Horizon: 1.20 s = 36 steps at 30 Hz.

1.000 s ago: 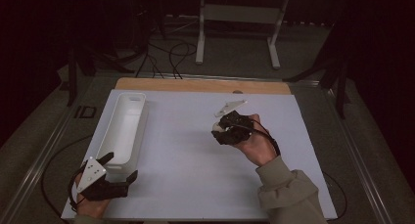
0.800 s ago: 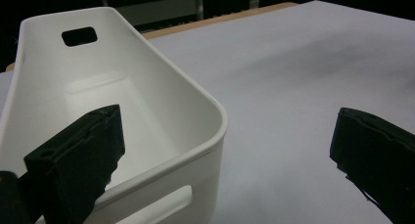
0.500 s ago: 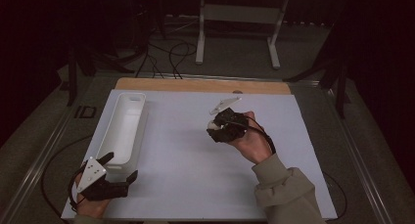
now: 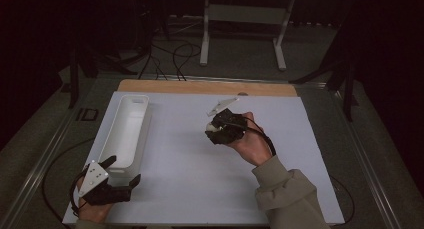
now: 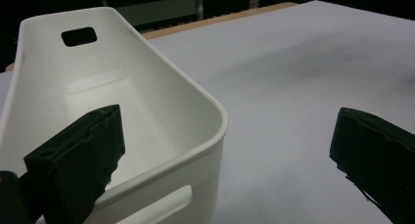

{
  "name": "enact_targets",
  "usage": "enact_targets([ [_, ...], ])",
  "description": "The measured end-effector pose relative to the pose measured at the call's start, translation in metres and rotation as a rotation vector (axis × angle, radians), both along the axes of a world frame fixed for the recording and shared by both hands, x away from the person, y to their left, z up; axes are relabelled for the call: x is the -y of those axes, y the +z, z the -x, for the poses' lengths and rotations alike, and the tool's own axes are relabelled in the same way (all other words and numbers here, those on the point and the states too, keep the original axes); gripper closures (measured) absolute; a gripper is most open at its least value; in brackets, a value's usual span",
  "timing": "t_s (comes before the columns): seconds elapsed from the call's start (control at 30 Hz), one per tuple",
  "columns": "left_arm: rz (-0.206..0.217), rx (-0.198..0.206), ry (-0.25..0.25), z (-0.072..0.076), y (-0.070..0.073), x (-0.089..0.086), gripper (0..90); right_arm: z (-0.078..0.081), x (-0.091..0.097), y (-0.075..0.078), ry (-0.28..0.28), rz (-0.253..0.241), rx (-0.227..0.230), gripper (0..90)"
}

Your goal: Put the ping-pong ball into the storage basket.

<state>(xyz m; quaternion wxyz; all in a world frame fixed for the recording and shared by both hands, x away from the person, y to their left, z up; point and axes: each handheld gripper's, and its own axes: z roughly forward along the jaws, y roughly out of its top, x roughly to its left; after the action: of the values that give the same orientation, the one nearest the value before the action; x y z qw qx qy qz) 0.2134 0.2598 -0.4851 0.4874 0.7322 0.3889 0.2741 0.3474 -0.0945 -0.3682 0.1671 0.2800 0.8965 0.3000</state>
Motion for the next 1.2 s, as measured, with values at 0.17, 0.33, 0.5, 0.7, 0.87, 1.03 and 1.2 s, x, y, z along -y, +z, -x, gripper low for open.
enact_targets([
  [0.17, 0.0, 0.0, 0.0, 0.0, 0.0, 0.0, 0.2, -0.001, -0.004, 0.002, 0.005, -0.001, 0.003, 51.0],
  [0.33, 0.0, 0.001, -0.001, 0.0, 0.0, 0.0, 0.2, -0.001, -0.01, 0.003, 0.01, -0.002, 0.003, 50.9],
  [0.5, 0.0, 0.0, -0.001, 0.0, 0.0, 0.0, 0.2, -0.002, -0.014, 0.004, 0.018, -0.004, 0.006, 51.0],
  [0.7, 0.0, 0.0, -0.002, 0.0, 0.0, 0.0, 0.2, -0.004, -0.019, 0.003, 0.015, -0.01, 0.005, 51.0],
  [0.87, -0.001, 0.0, -0.002, 0.0, 0.0, 0.0, 0.2, -0.006, -0.023, 0.003, 0.025, -0.011, 0.004, 50.9],
  [1.03, 0.0, 0.0, -0.002, 0.0, 0.0, 0.0, 0.2, -0.007, -0.029, 0.002, 0.029, -0.017, 0.005, 50.9],
  [1.2, 0.0, 0.0, -0.002, 0.0, 0.0, 0.0, 0.2, -0.01, -0.035, 0.001, 0.042, -0.022, 0.007, 50.9],
])
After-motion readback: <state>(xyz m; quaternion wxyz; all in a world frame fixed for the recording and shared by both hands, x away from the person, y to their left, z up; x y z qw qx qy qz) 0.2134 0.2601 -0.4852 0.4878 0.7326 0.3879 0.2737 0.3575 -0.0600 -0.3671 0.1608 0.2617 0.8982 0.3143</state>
